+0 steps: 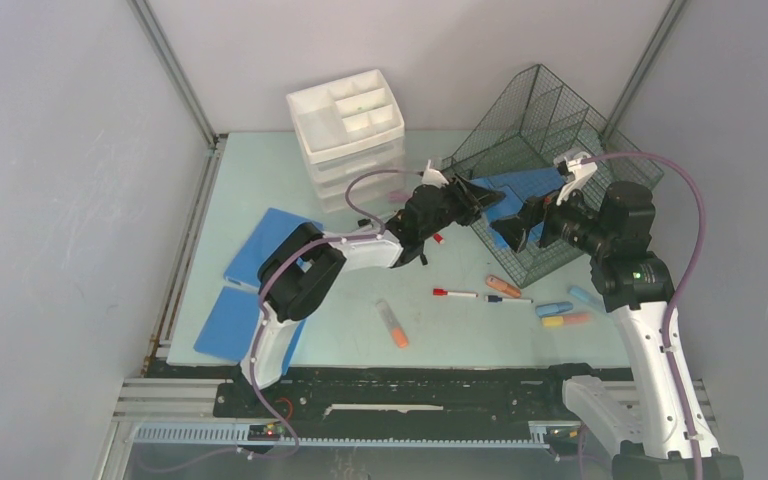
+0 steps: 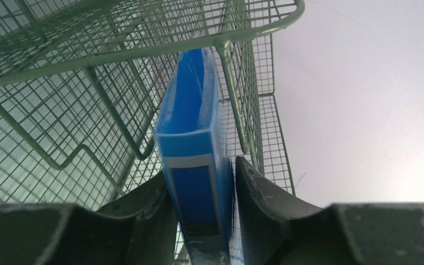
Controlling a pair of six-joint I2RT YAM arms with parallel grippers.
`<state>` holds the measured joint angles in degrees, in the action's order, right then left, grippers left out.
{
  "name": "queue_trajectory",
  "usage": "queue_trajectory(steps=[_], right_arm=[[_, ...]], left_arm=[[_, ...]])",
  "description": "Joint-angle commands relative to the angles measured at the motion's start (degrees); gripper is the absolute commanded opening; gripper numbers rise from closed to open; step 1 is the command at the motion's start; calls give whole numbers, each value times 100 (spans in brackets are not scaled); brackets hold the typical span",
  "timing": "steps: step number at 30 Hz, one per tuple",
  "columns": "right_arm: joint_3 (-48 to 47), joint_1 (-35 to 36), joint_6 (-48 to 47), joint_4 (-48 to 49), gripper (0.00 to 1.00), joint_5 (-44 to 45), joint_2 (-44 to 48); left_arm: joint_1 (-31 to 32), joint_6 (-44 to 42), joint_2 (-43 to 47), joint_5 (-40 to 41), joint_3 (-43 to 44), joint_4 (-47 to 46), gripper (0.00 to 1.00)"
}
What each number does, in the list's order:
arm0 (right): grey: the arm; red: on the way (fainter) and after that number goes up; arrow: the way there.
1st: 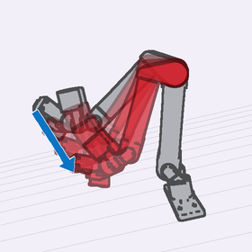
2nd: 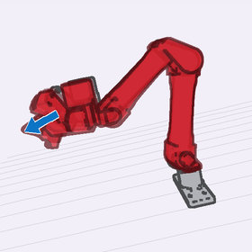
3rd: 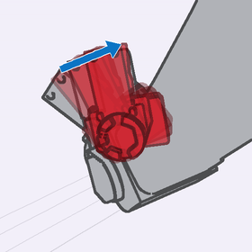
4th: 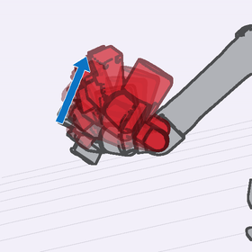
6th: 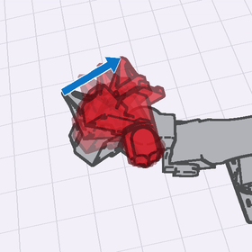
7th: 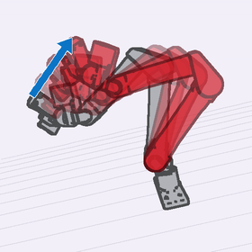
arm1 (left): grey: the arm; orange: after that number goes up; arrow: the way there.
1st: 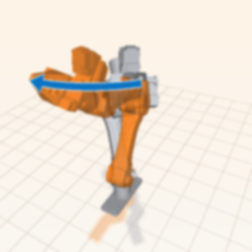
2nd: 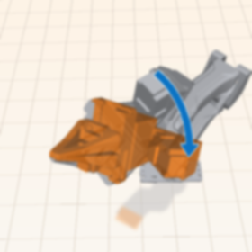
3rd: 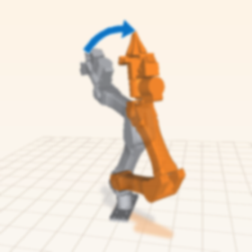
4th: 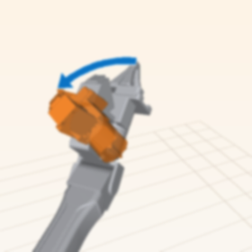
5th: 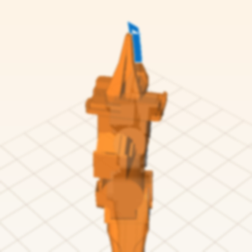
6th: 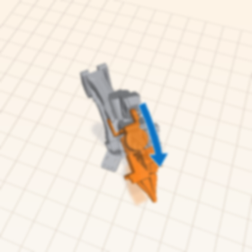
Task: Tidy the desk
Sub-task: Place the folder in the storage box.
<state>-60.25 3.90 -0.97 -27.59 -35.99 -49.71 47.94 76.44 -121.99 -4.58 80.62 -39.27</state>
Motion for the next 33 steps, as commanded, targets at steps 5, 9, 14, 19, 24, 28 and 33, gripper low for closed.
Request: queue_trajectory(steps=[5,9,14,19,24,28,33], right_arm=[[15,45,-96,168,100,74,59],[22,49,-96,171,100,72,71],[22,49,-104,169,100,79,68],[20,56,-105,162,100,61,63],[21,58,-114,158,100,53,50],[33,58,-114,173,100,48,50],[40,63,-113,179,100,38,50]], left_arm=[[92,31,-88,387,149,-565,62],[92,-151,108,405,-111,-508,70],[94,-346,304,420,-281,-265,78],[91,-595,562,440,-535,-146,81],[90,-817,747,443,-721,-81,82],[97,-971,902,440,-865,-144,82],[87,-1136,1094,429,-1026,-213,82]])
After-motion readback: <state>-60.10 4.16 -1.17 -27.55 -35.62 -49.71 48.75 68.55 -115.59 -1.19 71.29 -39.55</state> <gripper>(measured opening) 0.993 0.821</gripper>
